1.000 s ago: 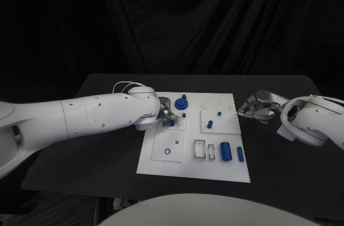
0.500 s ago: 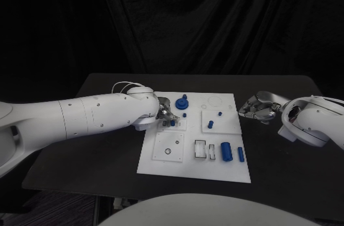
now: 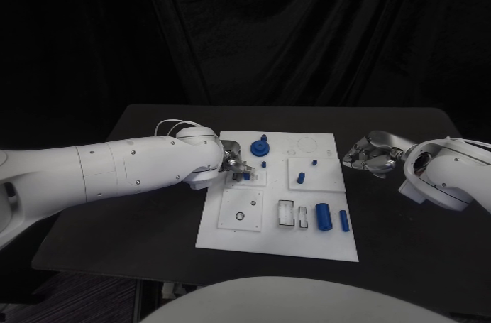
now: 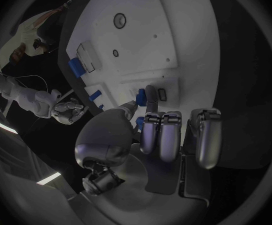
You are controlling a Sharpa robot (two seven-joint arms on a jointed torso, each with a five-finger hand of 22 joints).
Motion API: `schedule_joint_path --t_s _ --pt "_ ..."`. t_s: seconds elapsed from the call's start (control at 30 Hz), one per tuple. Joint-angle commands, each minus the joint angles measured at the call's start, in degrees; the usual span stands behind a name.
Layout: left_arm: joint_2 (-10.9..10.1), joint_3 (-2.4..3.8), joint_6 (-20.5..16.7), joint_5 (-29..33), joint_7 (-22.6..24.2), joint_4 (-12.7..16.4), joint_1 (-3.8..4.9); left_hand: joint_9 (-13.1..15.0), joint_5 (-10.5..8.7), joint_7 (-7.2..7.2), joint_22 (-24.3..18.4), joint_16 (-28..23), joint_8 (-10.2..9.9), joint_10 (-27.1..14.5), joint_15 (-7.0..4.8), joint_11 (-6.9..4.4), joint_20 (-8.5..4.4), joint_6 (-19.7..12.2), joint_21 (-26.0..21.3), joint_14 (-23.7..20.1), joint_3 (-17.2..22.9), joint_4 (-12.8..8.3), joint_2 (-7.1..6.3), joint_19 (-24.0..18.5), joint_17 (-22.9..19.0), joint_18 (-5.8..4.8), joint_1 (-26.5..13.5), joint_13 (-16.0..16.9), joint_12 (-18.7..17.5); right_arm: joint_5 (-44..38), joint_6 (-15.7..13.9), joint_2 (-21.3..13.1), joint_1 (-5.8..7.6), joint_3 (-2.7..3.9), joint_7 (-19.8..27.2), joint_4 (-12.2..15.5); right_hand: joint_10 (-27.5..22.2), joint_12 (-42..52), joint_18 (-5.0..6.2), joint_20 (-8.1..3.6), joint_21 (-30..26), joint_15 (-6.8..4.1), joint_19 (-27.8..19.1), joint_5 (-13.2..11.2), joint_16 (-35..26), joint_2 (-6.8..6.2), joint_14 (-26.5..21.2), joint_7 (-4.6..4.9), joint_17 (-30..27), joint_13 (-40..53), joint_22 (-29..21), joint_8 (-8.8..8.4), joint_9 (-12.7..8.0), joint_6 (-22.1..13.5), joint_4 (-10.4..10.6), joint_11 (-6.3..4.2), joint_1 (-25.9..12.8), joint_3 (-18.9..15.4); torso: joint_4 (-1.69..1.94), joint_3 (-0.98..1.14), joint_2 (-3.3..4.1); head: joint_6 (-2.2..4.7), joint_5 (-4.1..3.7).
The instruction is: Assemble the parts on the task board
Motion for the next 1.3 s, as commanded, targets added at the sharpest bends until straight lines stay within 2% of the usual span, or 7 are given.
schedule_joint_path --t_s 0.03,0.3,0.47,0.8,1.0,1.07,1.3 --pt "0.14 -0.06 0.86 0.3 1.35 -0.09 0.35 0.58 0.15 -0.01 11.21 0.15 0.38 6.17 -0.38 -0.3 -0.19 -0.65 -0.04 5.95 -0.41 0.01 0.03 2.69 15.07 0.63 0.57 14.93 0.2 -0.31 0.43 0.01 -0.15 0.04 -1.06 0.04 -0.42 -0.38 0.34 -0.1 -0.39 0.03 -0.3 0.16 -0.28 -0.02 -0.55 0.33 -0.05 -0.05 -0.05 -0.29 -0.06 -0.07 0.01 -0.1 0.28 0.36 -0.03 -0.04 -0.06 -0.01 0.1" --pt "0.47 -0.05 3.23 0.3 2.19 -0.92 0.69 1.71 0.11 0.16 11.04 0.15 0.58 6.17 -0.23 -0.13 -0.08 -1.67 -0.32 5.95 -0.55 -0.03 0.16 2.48 15.07 0.7 1.23 14.93 0.2 -0.31 0.45 -0.06 -0.14 0.04 -1.23 0.14 -0.42 -0.38 0.34 -0.1 -0.39 0.03 -0.3 0.16 -0.28 -0.02 -0.55 0.33 -0.05 -0.05 -0.05 -0.29 -0.06 -0.07 0.01 -0.1 0.28 0.36 -0.16 0.18 -0.04 -0.01 -0.11" --pt "0.78 -0.05 4.79 0.3 1.58 -1.61 0.77 1.82 0.14 0.2 11.04 0.15 0.55 6.17 -0.2 -0.1 -0.05 -1.83 -0.34 5.95 -0.59 -0.03 0.15 2.46 15.07 0.71 1.3 14.93 0.2 -0.31 0.68 -0.19 -0.14 0.04 -1.47 0.23 -0.61 -0.55 0.36 -0.07 -0.6 0.05 -0.38 0.14 -0.35 -0.01 -0.62 0.34 -0.09 -0.21 -0.11 -0.28 -0.07 -0.05 0.03 -0.08 0.22 0.39 -0.02 0.1 0.07 -0.01 -0.28" --pt "1.47 -0.05 5.57 0.3 1.95 -2.48 0.94 1.96 0.37 0.39 10.91 0.15 0.22 6.17 -0.07 0.06 0.05 -2.44 -0.55 5.95 -0.79 0.18 0.19 2.3 15.07 0.76 1.37 14.93 0.2 -0.31 0.98 -0.24 -0.13 0.04 -1.75 0.33 -0.71 -0.62 0.36 -0.05 -0.65 0.07 -0.41 0.17 -0.44 0.0 -0.68 0.32 -0.15 -0.29 -0.12 -0.26 -0.08 -0.03 -0.03 -0.08 0.29 0.47 -0.05 0.02 0.05 -0.01 -0.27" --pt "1.63 -0.05 6.14 0.3 4.18 -3.25 1.02 2.13 -0.46 0.64 10.89 0.15 -0.19 6.17 0.19 0.32 0.31 -2.69 -0.69 5.95 -1.64 1.82 0.6 2.19 15.07 0.79 0.58 14.93 0.2 -0.32 1.01 -0.26 -0.13 0.04 -1.8 0.36 -0.71 -0.62 0.36 -0.05 -0.65 0.07 -0.41 0.17 -0.44 0.0 -0.68 0.32 -0.15 -0.29 -0.12 -0.26 -0.08 -0.03 -0.03 -0.08 0.29 0.47 0.01 0.02 0.01 -0.01 -0.27" --pt "1.63 -0.05 6.49 0.3 4.62 -3.45 1.06 2.24 0.35 0.76 10.94 0.15 -0.45 6.17 0.32 0.45 0.42 -2.96 -0.7 5.95 -2.39 2.59 0.44 2.18 15.07 0.78 0.35 14.93 0.2 -0.32 0.98 -0.24 -0.13 0.04 -1.8 0.39 -0.86 -0.75 0.4 -0.04 -0.89 0.07 -0.49 0.21 -0.49 0.01 -0.73 0.32 -0.18 -0.43 -0.2 -0.24 -0.08 0.0 -0.08 -0.07 0.38 0.55 -0.03 0.03 -0.03 -0.01 -0.26" --pt "1.56 -0.05 6.96 0.3 6.21 -3.7 1.44 2.52 2.19 0.82 11.02 0.15 -0.77 6.17 0.42 0.53 0.56 -3.15 -0.73 5.95 -2.99 2.3 0.14 2.17 15.07 0.79 2.03 14.93 0.2 -0.32 1.05 -0.28 -0.13 0.04 -1.9 0.39 -0.86 -0.75 0.4 -0.04 -0.89 0.07 -0.49 0.21 -0.49 0.01 -0.73 0.32 -0.18 -0.43 -0.2 -0.24 -0.08 0.0 -0.08 -0.07 0.38 0.55 0.07 0.02 -0.09 -0.01 -0.45"
